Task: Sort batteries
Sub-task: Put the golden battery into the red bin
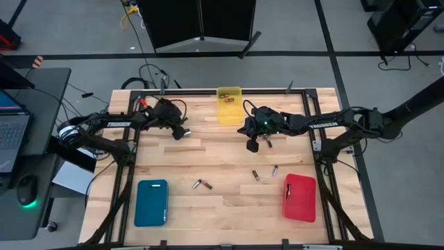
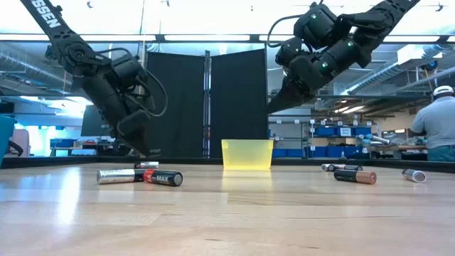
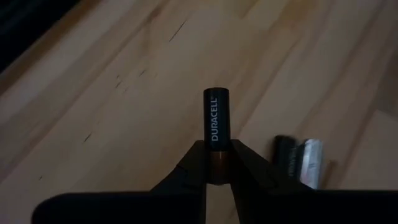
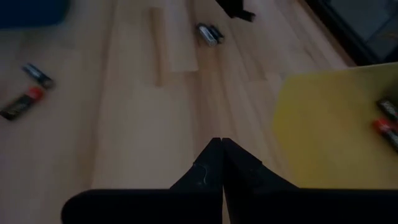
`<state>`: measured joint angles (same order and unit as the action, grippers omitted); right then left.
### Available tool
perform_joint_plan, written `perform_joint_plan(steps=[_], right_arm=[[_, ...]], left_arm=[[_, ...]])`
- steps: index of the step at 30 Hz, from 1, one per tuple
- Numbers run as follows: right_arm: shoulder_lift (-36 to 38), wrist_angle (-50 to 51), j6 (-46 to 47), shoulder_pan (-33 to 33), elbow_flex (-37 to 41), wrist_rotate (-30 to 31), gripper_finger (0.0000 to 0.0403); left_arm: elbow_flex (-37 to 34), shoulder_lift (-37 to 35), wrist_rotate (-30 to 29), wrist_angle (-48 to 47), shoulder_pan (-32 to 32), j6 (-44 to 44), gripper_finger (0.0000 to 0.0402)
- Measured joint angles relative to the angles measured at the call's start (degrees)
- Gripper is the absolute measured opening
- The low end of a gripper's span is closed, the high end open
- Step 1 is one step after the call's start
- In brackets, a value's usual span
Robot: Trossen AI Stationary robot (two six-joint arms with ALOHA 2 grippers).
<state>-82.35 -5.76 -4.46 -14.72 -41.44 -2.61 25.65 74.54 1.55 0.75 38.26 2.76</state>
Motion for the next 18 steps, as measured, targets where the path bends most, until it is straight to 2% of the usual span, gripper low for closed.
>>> perform_joint_plan(steps=[3,6,11,15,18], right_arm=[[-0.02,-0.82,-0.21,-1.16,1.24,1.78,0.0008],[-0.02,-5.91,1.12,-2.41,4.77,1.41,0.0008],[-0.04,-24.21,6.83,-2.70,14.22,-0.91,0.0008],[-0.04,-39.99,12.02,-1.15,20.59,-1.65,0.0008],[-0.04,-46.49,13.40,0.03,21.96,-1.84,0.0008]], left_arm=[[0.04,-0.17,1.84,3.36,-0.09,-0.36,0.0050],[-0.34,-0.17,6.52,9.50,-0.75,-1.94,0.0050],[-3.32,-0.17,13.56,25.87,-3.42,-6.39,0.0050],[-6.30,0.11,16.25,42.18,-7.39,-10.94,0.0050],[-7.02,0.61,16.34,51.16,-11.38,-12.37,0.0050]])
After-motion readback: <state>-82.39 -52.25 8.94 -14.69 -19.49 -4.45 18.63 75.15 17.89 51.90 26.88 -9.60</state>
